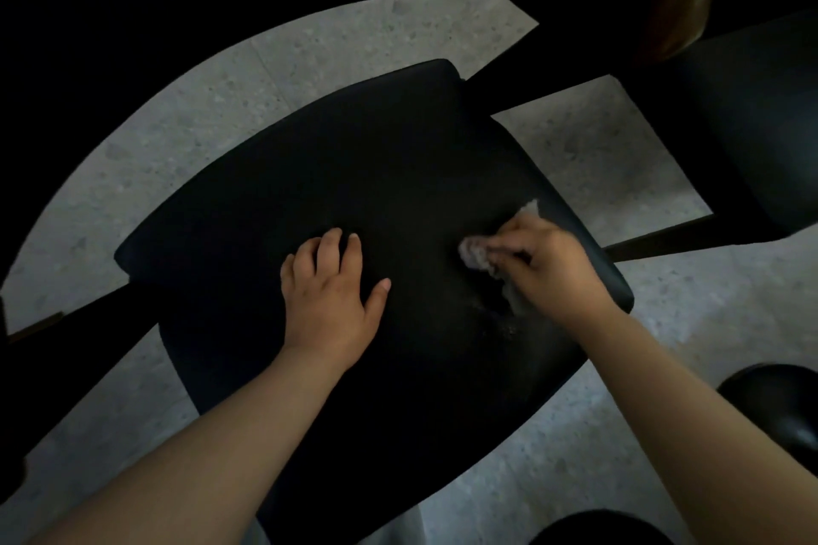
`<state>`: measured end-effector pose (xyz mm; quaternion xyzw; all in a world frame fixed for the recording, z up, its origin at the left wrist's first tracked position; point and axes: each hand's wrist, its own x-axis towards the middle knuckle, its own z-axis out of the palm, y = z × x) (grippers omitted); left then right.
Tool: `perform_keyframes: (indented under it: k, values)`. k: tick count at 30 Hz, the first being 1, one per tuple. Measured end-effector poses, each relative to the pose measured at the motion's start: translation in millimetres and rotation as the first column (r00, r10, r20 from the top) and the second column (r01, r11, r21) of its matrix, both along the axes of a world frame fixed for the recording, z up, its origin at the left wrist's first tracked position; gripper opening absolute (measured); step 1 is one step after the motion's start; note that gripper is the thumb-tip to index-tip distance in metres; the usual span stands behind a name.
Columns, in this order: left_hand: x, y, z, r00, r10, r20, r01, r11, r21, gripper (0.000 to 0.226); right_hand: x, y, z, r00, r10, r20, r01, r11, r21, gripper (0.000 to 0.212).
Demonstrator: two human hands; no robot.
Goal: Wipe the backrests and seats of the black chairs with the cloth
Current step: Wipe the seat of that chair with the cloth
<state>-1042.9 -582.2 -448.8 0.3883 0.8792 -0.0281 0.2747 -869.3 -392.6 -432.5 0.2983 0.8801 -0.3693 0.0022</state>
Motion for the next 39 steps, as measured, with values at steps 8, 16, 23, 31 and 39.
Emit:
perform_keyframes:
  k: [8, 16, 23, 31, 39]
  values:
    - [-1.3, 1.6, 1.5, 1.000, -0.007, -0.023, 0.008, 1.000, 0.014, 0.072, -26.3, 18.7, -26.0, 0.999, -0.032, 0.028, 0.031, 0.999, 0.026, 0.019]
    - [-2.7, 5.5, 12.5, 0.998, -0.053, -0.023, 0.052, 0.998, -0.031, 0.073, 47.8, -22.3, -2.7, 0.996, -0.058, 0.068, 0.067, 0.989, -0.129, 0.024]
    - [41.4, 6.9, 21.1, 0.960, -0.255, 0.113, 0.237, 0.960, 0.152, 0.077, 19.6, 22.3, -10.6, 0.979, -0.204, 0.030, 0.202, 0.978, 0.048, 0.022]
    - [61.8, 12.7, 9.0, 0.946, -0.303, 0.113, 0.306, 0.952, -0.013, 0.118, 96.2, -36.5, -8.5, 0.990, -0.091, 0.103, 0.101, 0.991, -0.091, 0.029]
    - [68.2, 10.5, 4.0, 0.948, -0.313, 0.060, 0.317, 0.947, -0.056, 0.125, 94.9, -27.2, 3.3, 0.960, -0.280, -0.014, 0.280, 0.960, -0.010, 0.025]
